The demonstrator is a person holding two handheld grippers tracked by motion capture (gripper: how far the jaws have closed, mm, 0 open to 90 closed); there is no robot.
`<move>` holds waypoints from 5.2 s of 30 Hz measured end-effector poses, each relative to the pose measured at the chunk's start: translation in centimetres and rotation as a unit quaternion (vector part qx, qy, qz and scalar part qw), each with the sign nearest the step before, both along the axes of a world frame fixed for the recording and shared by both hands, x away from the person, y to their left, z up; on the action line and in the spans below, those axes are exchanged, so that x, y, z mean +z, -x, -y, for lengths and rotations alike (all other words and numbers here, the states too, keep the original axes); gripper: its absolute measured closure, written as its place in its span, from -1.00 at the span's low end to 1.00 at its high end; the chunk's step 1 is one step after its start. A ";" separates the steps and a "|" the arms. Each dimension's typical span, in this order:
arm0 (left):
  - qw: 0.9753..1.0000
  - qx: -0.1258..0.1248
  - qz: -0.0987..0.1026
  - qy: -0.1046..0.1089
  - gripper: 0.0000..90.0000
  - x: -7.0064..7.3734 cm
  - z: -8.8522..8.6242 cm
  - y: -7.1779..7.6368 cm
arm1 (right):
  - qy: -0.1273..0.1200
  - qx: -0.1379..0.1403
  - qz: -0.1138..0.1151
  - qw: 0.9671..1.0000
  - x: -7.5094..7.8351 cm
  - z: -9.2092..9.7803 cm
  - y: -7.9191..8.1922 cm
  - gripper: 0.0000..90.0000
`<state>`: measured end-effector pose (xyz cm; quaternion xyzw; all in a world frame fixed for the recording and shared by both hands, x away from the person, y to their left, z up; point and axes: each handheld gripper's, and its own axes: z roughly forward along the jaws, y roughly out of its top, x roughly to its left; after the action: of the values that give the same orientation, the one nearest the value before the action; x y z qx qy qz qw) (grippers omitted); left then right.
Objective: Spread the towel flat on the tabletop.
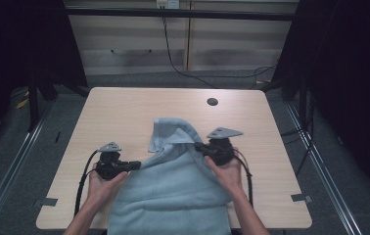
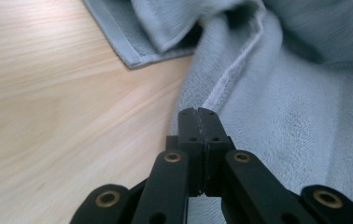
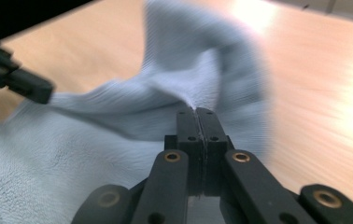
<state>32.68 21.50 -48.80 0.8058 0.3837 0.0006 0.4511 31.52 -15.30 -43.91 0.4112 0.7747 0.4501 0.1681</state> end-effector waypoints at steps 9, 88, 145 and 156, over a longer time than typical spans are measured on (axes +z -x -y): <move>0.999 0.030 -0.011 -0.018 1.00 0.1 -4.2 2.6 | -0.027 -0.115 -0.015 0.993 -1.1 10.9 4.5 1.00; 0.986 -0.159 0.046 -0.014 0.69 1.4 6.2 5.7 | -0.054 -0.136 -0.008 0.989 -3.7 13.3 3.9 0.98; 0.985 -0.020 0.159 0.059 0.97 12.7 -3.5 -0.6 | -0.088 -0.029 0.084 0.992 7.4 9.8 1.7 0.98; 0.978 0.073 0.175 0.086 0.98 18.4 -5.7 -9.1 | -0.073 -0.036 0.092 0.992 13.5 8.1 -6.0 0.98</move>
<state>41.74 27.23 -30.36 0.7212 0.3555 0.1416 0.5774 37.52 -23.40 -30.39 0.4065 0.7058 0.5350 0.2245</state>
